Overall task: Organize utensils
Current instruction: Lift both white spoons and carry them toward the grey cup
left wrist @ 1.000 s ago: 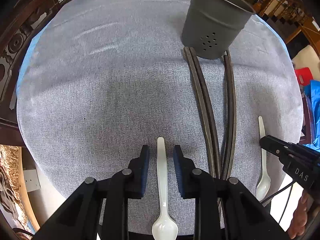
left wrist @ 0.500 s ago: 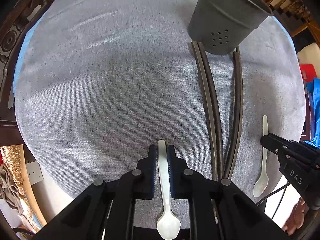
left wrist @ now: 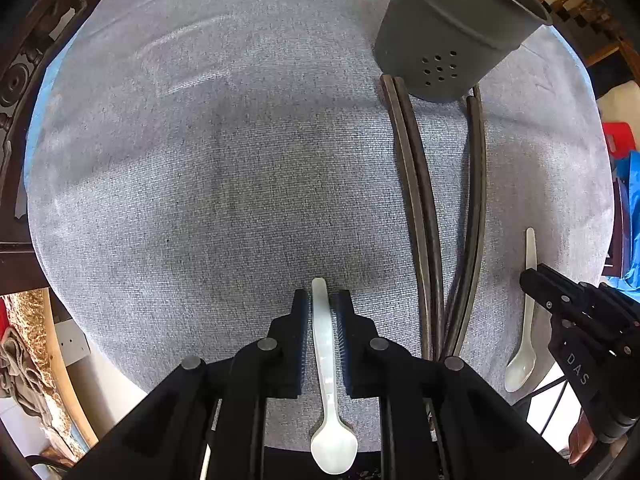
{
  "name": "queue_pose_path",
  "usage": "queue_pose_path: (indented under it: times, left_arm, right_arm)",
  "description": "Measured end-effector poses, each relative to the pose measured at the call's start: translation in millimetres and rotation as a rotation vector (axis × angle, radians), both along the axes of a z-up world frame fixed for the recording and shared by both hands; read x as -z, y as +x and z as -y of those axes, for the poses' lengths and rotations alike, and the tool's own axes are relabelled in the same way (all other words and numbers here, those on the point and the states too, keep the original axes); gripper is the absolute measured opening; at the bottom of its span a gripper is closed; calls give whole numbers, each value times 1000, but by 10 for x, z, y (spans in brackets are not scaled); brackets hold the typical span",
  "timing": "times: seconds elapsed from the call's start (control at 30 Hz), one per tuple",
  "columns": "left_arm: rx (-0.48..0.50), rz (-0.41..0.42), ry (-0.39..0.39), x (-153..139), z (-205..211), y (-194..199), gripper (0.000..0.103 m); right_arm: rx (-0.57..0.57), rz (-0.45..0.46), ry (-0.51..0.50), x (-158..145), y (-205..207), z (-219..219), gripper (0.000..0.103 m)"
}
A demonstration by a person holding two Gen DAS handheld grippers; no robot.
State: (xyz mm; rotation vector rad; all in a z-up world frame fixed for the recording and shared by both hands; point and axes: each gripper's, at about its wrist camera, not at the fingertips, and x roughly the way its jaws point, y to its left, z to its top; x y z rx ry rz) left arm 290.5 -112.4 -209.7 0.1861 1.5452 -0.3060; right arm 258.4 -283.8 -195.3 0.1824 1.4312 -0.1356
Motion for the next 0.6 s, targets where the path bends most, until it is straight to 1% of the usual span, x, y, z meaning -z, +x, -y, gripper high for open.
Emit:
queue_pose_path:
  times: [0.13, 0.23, 0.27, 0.33, 0.4, 0.6]
  left_arm:
    - [-3, 2, 5, 23, 26, -24, 13]
    - [7, 17, 15, 44, 69, -37, 13]
    - [13, 25, 17, 46, 88, -96, 13]
    - [27, 47, 23, 51, 120, -164, 13]
    - [43, 78, 22, 9, 114, -232, 9]
    - [16, 109, -37, -23, 20, -288, 9]
  right_arm:
    - [-11, 12, -23, -19, -35, -46, 13]
    - [-26, 22, -55, -21, -61, -130, 12]
    - [-25, 28, -57, -27, -77, -136, 12]
    - [-19, 38, -52, -28, -117, -99, 11]
    - [-8, 57, -42, -35, -158, -94, 11]
    - [46, 135, 24, -45, -337, 23, 10]
